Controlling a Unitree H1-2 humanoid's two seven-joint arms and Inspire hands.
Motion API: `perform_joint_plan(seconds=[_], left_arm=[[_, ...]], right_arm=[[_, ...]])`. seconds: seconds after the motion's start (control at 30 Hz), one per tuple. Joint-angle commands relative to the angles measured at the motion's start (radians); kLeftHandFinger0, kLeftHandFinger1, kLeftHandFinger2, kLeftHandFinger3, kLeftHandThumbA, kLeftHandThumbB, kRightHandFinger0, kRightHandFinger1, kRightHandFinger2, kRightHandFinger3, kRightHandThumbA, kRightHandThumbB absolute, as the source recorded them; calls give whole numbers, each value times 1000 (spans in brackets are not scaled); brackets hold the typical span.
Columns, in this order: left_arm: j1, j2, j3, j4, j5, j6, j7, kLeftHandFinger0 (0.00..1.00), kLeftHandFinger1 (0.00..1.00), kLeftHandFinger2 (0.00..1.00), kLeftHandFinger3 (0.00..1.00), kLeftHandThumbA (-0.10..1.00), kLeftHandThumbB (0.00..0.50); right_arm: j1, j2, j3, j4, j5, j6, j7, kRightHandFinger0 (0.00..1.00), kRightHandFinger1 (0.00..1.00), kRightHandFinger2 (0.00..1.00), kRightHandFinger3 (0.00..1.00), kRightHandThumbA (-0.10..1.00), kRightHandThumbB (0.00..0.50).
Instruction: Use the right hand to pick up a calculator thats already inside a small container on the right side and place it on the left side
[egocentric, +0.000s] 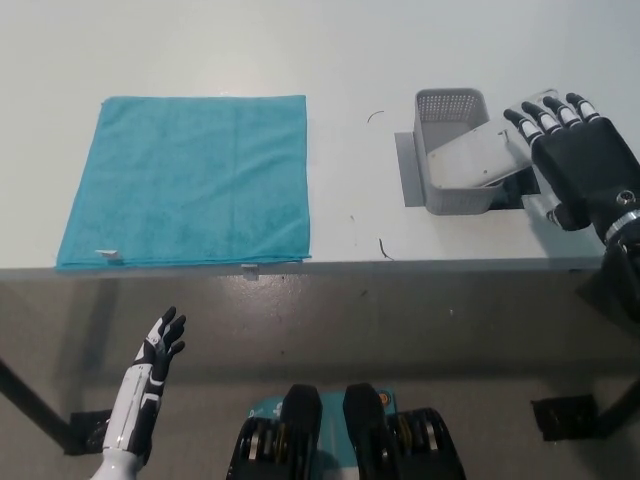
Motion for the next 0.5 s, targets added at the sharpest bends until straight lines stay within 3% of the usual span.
perform_joint_plan(seconds=[0.0, 0.47], left_arm=[[4, 16, 6, -20, 11, -40, 1, 1000, 1000, 1000, 1000, 1000, 0], [15, 16, 6, -19, 0, -42, -4, 1000, 1000, 1000, 1000, 1000, 0]], right_arm=[[-77, -1, 2, 0, -4, 32, 31, 1000, 1000, 1000, 1000, 1000, 393], [-168, 30, 51, 146, -15, 28, 10, 1000, 1000, 1000, 1000, 1000, 399]])
